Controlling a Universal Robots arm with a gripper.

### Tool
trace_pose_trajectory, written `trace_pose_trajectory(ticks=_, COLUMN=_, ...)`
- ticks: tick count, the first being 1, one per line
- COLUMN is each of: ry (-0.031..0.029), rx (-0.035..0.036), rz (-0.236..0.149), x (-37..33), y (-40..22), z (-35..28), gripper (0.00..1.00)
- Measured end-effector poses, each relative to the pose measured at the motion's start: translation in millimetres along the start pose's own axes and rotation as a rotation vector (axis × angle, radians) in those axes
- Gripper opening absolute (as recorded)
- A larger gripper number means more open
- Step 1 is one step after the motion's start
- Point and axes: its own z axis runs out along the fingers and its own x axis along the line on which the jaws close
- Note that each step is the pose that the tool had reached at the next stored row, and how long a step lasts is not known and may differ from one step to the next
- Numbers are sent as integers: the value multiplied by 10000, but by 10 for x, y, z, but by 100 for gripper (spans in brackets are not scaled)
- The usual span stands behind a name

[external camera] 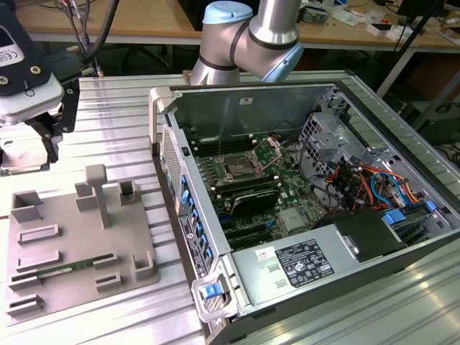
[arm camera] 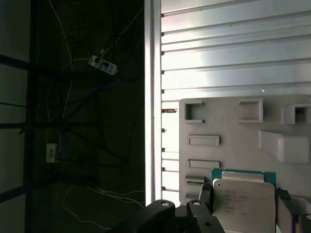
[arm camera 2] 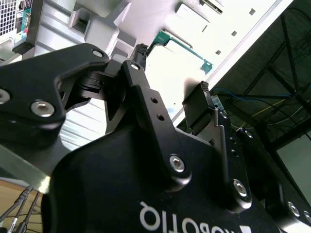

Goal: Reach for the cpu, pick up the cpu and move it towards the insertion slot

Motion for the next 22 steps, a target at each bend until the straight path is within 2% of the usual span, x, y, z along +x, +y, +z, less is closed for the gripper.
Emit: trace_pose_trajectory(ticks=22, ry=1, rx=0, rz=0, x=-97, y=-1, z=0, gripper=55)
